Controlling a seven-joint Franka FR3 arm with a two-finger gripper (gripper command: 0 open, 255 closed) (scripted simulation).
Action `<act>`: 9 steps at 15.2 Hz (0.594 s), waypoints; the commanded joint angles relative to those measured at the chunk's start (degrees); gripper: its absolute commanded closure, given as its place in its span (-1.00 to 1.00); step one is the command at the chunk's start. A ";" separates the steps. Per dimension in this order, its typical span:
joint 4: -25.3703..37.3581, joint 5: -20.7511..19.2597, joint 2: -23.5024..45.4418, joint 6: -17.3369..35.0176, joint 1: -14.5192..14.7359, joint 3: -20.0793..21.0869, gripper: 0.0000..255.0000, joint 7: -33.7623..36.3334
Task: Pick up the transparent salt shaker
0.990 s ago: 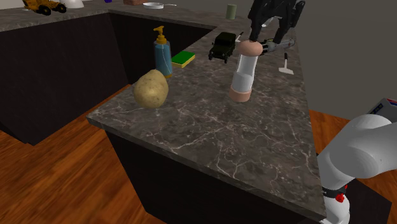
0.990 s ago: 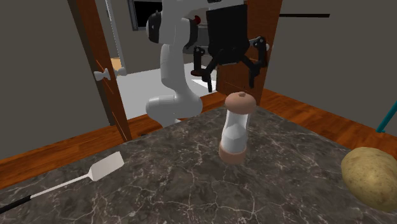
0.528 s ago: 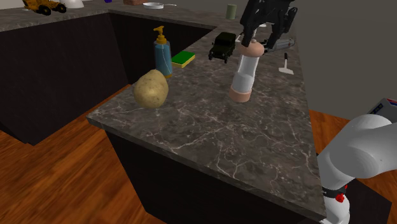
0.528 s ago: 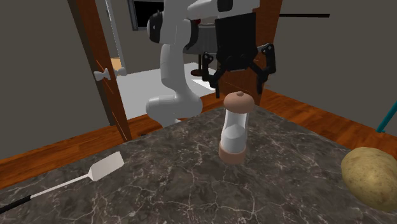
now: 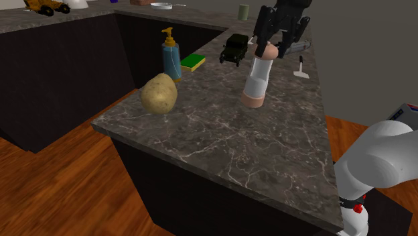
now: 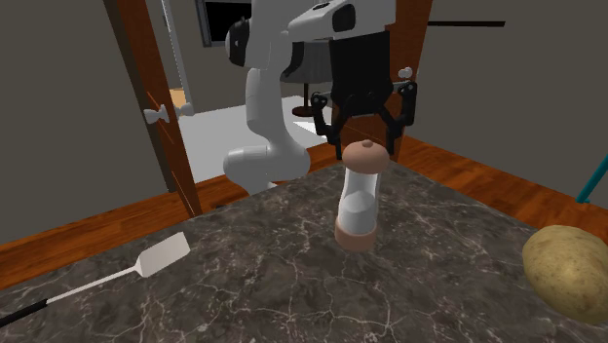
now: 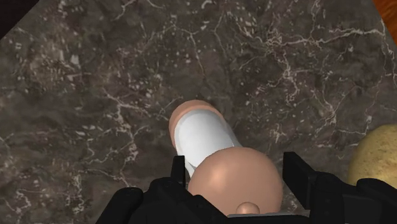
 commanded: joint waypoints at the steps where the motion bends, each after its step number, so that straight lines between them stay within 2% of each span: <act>1: -0.12 -0.05 0.06 -0.02 -0.02 -0.01 1.00 -0.01; 5: -0.05 -0.05 0.12 -0.03 -0.03 0.02 1.00 0.01; 9: 4.22 -0.35 1.59 -2.79 -0.17 -0.19 1.00 0.58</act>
